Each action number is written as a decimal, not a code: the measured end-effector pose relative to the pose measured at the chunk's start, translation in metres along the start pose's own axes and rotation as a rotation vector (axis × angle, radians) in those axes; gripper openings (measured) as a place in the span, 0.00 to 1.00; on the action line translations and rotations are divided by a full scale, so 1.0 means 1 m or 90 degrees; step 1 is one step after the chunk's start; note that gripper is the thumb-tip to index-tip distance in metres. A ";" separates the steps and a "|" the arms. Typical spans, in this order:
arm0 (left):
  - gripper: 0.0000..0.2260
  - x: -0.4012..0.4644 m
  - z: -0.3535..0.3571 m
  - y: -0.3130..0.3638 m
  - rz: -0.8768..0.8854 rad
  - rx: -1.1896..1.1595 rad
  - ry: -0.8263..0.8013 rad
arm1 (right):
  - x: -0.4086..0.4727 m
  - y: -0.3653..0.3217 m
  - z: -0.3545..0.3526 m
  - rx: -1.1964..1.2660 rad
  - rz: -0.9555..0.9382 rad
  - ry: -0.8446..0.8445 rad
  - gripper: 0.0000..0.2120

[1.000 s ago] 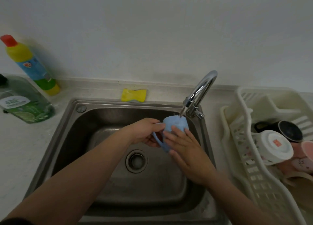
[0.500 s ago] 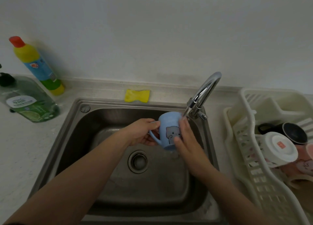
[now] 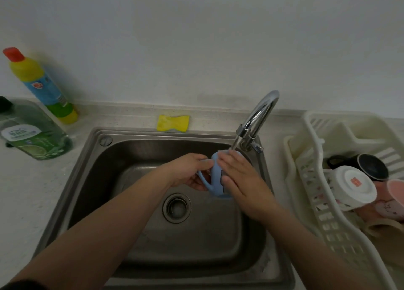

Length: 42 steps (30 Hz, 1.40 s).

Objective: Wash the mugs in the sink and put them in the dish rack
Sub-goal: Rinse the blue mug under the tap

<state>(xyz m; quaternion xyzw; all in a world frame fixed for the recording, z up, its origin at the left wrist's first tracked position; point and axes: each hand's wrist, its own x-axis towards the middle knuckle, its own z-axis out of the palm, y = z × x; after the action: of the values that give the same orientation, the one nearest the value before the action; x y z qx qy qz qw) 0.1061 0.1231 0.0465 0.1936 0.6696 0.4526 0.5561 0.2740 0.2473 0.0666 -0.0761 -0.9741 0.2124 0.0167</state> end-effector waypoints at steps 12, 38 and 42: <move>0.11 0.002 -0.007 -0.006 -0.006 -0.063 0.048 | -0.004 -0.010 0.008 0.265 0.133 0.023 0.30; 0.10 -0.002 0.001 -0.002 -0.011 -0.022 0.052 | 0.005 -0.007 0.002 0.031 0.029 -0.046 0.32; 0.10 0.001 0.003 0.003 -0.007 -0.050 0.055 | -0.023 -0.010 0.011 -0.022 -0.033 -0.070 0.30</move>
<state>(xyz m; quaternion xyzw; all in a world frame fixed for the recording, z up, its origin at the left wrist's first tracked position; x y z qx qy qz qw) 0.1077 0.1258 0.0483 0.1482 0.6759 0.4836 0.5360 0.2945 0.2299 0.0603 -0.0395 -0.9787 0.1990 -0.0324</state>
